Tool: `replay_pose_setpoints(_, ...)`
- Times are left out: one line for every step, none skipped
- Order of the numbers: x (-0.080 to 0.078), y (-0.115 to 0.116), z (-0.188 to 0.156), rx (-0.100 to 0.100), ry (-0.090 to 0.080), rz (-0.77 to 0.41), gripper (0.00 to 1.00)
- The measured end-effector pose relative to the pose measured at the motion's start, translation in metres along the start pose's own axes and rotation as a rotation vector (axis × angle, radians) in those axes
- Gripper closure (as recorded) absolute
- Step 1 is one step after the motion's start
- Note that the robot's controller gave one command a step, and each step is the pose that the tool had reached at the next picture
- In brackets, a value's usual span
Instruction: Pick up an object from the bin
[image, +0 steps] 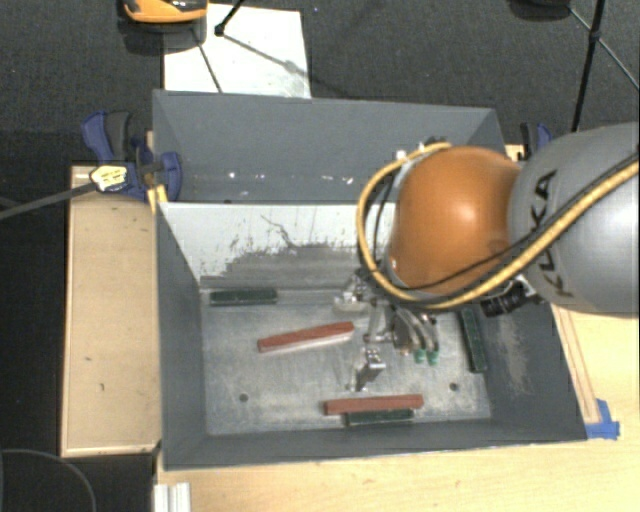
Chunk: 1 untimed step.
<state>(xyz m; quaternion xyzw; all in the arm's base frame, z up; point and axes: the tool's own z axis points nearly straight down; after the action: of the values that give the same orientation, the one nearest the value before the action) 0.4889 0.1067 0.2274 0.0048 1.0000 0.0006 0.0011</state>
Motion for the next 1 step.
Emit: replay_pose_setpoints(0.0000, 0.0000, 0.0000, 0.000, 0.000, 0.001, 0.00)
